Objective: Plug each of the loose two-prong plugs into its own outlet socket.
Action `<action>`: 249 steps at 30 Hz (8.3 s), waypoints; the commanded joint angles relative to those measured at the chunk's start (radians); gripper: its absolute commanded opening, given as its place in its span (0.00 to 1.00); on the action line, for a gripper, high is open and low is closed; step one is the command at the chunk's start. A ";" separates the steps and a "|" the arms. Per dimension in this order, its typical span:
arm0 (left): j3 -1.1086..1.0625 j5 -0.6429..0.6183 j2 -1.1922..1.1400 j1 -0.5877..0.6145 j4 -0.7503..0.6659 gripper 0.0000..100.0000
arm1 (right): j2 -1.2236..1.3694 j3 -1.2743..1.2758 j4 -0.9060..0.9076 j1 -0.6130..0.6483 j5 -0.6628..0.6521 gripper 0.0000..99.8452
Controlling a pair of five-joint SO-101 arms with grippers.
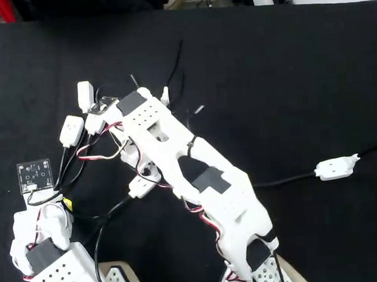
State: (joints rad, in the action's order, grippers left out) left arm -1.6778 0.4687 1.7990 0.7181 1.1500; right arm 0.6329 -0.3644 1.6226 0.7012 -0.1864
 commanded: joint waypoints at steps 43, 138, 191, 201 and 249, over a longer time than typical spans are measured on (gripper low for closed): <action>-0.002 0.014 0.009 -0.001 0.002 0.23 | -0.231 0.196 0.054 -0.574 -0.321 0.01; -0.007 0.015 0.009 -0.041 0.005 0.23 | 0.154 -0.426 -0.198 -0.164 0.838 0.12; -0.008 0.017 0.009 -0.039 0.005 0.22 | 0.308 -0.788 0.146 -0.198 0.440 0.01; -0.008 0.017 0.009 -0.039 0.005 0.22 | -0.354 0.062 0.143 -0.384 -0.006 0.01; -0.010 0.017 0.009 -0.039 0.005 0.22 | -0.131 0.389 -0.074 -0.356 -0.120 0.13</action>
State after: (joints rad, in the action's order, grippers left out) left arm -1.6794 0.4780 1.7990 0.6828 1.1500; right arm 0.5040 0.0959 1.5673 0.3422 -0.3414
